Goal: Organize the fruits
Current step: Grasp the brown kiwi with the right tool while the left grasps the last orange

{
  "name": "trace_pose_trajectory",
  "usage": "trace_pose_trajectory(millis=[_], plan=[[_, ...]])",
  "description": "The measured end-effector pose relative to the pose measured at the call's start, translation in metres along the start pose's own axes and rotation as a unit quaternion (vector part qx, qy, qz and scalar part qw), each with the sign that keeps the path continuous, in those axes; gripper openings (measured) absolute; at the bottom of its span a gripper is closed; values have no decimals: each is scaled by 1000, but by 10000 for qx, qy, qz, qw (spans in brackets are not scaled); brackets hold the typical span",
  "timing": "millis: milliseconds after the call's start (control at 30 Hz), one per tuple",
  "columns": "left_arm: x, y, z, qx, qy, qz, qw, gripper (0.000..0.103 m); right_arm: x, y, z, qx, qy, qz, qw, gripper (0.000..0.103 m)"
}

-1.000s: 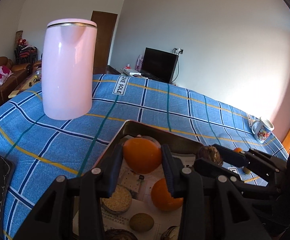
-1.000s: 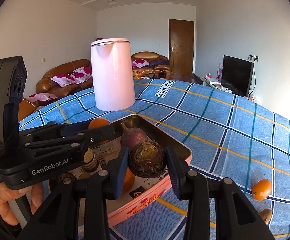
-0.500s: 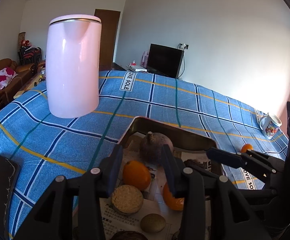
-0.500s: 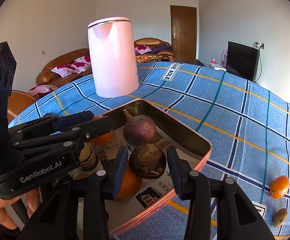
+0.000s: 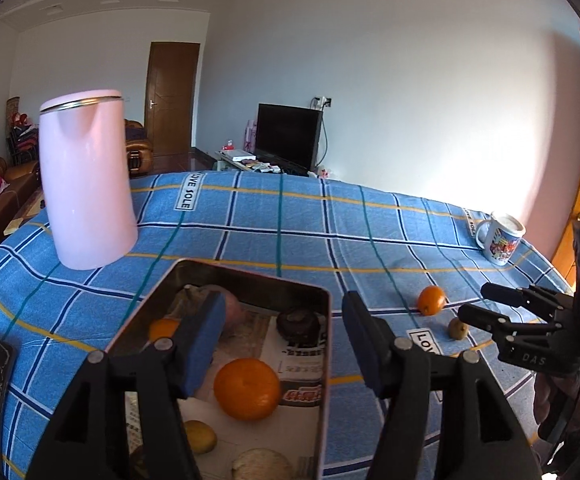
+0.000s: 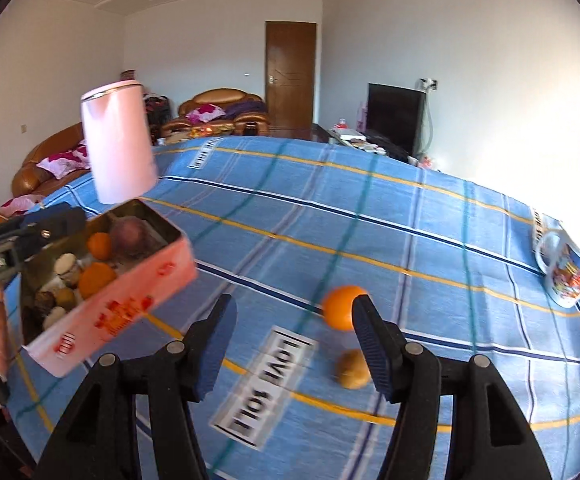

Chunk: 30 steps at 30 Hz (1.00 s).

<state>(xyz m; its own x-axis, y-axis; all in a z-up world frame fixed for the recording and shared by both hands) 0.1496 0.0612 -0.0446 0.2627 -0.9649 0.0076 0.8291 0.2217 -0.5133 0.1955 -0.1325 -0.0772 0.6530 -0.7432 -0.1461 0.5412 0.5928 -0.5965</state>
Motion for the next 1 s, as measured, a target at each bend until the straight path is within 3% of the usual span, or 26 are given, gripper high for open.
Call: trace_pose_trajectory(millis=[133,300,367,467,533,867,1000], plan=[[35,2,0,-76,266,-190,9994,66,38,1,-15,-270,421,-146,9986,62],[68,7,0,-173,569,-285,9978,66,37,14,-29,-632,432,86,9970,61],[77,8,-1,-187,648,-312,9972,66,35,22,-32,-751,400,163,9962,55],[91,11,-1,-216,766,-337,9963,66,39,31,-42,-1047,467,172,9933,35],[101,15,-2,-294,838,-386,9953,66,42,27,-41,-919,559,300,9937,29],[159,47,-16,-840,1099,-720,9878,66,91,4,-31,-464,887,-401,9942,28],[182,60,-19,-988,1189,-815,9846,66,111,-2,-32,-353,1151,-451,9917,28]])
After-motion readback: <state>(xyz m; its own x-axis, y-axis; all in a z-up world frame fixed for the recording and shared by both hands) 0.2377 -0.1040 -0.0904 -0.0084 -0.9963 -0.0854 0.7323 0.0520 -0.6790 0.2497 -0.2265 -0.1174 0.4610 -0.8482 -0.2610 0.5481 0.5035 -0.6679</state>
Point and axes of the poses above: each gripper's, at about its wrist camera, not at the fingertips, and y roughly the way its jaws point, x to its right, z to its top, the point moved 8 cm from there along y, roughly the way its jaws point, and after that the axes turned 14 degrees about z, right-handed, at the moved point
